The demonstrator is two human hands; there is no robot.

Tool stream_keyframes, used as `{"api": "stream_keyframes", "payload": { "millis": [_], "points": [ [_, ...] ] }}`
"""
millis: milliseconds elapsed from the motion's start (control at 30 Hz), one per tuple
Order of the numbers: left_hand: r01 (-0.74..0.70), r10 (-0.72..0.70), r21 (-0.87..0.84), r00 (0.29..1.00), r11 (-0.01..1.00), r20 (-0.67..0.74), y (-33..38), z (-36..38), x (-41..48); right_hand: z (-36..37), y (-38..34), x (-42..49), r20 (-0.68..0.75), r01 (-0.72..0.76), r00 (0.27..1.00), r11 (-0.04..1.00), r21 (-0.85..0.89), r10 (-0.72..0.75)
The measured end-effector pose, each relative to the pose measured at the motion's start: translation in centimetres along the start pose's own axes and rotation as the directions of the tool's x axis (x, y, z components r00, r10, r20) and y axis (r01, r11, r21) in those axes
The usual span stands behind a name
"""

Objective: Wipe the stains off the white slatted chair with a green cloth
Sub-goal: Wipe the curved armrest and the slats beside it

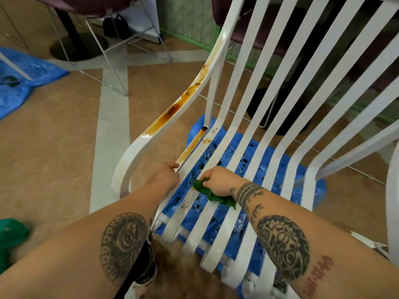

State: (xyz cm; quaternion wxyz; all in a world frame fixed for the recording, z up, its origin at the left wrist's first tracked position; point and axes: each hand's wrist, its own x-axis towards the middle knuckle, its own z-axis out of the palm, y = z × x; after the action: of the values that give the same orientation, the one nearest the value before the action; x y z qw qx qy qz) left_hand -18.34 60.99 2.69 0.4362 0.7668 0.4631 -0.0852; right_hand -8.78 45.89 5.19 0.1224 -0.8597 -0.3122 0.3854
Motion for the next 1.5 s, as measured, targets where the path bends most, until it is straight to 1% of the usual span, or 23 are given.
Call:
{"api": "stream_keyframes", "payload": {
  "millis": [67,100,167,233,267,333,433,467,500,567,600,633,700,733,800,867,933,1033,1100,1200,1267,1400,1500],
  "points": [
    [-0.064,0.062,-0.027,0.995,0.998,-0.076,0.2,-0.2,-0.6,-0.5,0.3,-0.4,-0.065,-0.044,0.995,0.94,0.339,0.071],
    [-0.105,0.099,-0.066,0.99,0.992,-0.098,0.3,-0.3,-1.0,-0.4,0.6,-0.6,-0.067,-0.056,0.992,0.841,0.538,0.109],
    [-0.189,0.182,-0.245,0.982,0.951,-0.051,0.7,-0.4,-1.9,0.0,1.0,-1.2,0.027,-0.089,0.992,0.538,0.838,0.122],
    [-0.15,0.232,-0.461,0.965,0.875,0.127,1.1,-0.2,-3.0,0.3,1.3,-2.1,0.131,-0.139,0.99,0.259,0.956,0.047],
    [-0.101,0.248,-0.519,0.943,0.849,0.222,1.3,-0.1,-3.6,0.3,1.4,-2.7,0.156,-0.154,0.988,0.175,0.973,0.005],
    [-0.064,0.251,-0.528,0.923,0.847,0.291,1.5,0.1,-4.2,0.1,1.5,-3.6,0.153,-0.149,0.988,0.138,0.979,-0.017],
    [-0.005,0.221,-0.564,0.923,0.826,0.315,2.1,0.3,-4.4,0.0,1.9,-4.4,0.058,-0.083,0.993,0.272,0.959,0.098],
    [0.02,0.214,-0.573,0.917,0.819,0.337,2.4,0.3,-4.7,0.1,2.0,-4.4,-0.006,-0.046,0.989,0.348,0.936,0.146],
    [0.034,0.206,-0.574,0.914,0.818,0.348,2.7,0.2,-5.0,0.2,2.1,-4.4,-0.104,0.003,0.976,0.469,0.883,0.189],
    [0.041,0.18,-0.57,0.928,0.821,0.326,3.2,0.4,-5.6,0.1,1.8,-4.5,-0.364,0.079,0.902,0.741,0.667,0.231],
    [0.048,0.154,-0.573,0.942,0.818,0.3,3.4,0.6,-5.8,0.1,1.5,-4.7,-0.478,0.09,0.846,0.821,0.564,0.235],
    [0.048,0.126,-0.569,0.957,0.821,0.262,3.6,0.8,-6.0,0.0,1.0,-4.9,-0.557,0.093,0.796,0.86,0.502,0.239],
    [0.048,0.063,-0.565,0.982,0.824,0.176,3.7,1.3,-5.7,0.1,0.1,-5.2,-0.646,0.129,0.731,0.884,0.449,0.221],
    [0.066,0.036,-0.587,0.986,0.807,0.161,4.0,1.4,-5.6,0.2,-0.2,-5.2,-0.666,0.152,0.724,0.898,0.412,0.182],
    [0.157,-0.012,-0.676,0.977,0.72,0.215,4.7,1.2,-5.5,0.7,-0.8,-5.2,-0.645,0.199,0.763,0.941,0.274,0.026],
    [0.26,-0.024,-0.732,0.948,0.63,0.316,5.4,0.6,-5.5,1.2,-0.8,-5.1,-0.557,0.236,0.824,0.957,0.17,-0.105],
    [0.313,-0.001,-0.725,0.918,0.613,0.396,5.7,-0.3,-5.6,1.4,-0.5,-4.7,-0.494,0.246,0.859,0.954,0.173,-0.132],
    [0.316,0.04,-0.638,0.877,0.702,0.479,5.2,-1.3,-5.3,0.9,0.4,-3.7,-0.54,0.225,0.839,0.946,0.233,-0.067],
    [0.259,0.02,-0.56,0.896,0.787,0.443,4.6,-1.6,-4.7,0.6,0.9,-3.1,-0.569,0.18,0.822,0.961,0.209,-0.03],
    [0.098,-0.055,-0.469,0.993,0.878,0.105,3.1,-1.6,-3.3,1.0,1.6,-1.8,-0.551,0.104,0.835,0.981,0.165,0.004],
    [0.035,-0.057,-0.286,0.996,0.958,-0.068,1.4,-1.7,-2.8,1.6,1.8,-0.7,-0.542,0.079,0.84,0.983,0.166,0.024],
    [0.045,-0.045,0.087,0.999,0.995,-0.009,-1.6,-0.9,-1.9,3.9,1.6,1.6,-0.468,0.022,0.883,0.999,-0.023,-0.031],
    [0.023,-0.02,0.162,1.0,0.987,-0.02,-2.2,-0.1,-0.9,5.3,1.3,2.0,-0.444,0.0,0.895,0.995,-0.104,-0.047]
  ]
}}
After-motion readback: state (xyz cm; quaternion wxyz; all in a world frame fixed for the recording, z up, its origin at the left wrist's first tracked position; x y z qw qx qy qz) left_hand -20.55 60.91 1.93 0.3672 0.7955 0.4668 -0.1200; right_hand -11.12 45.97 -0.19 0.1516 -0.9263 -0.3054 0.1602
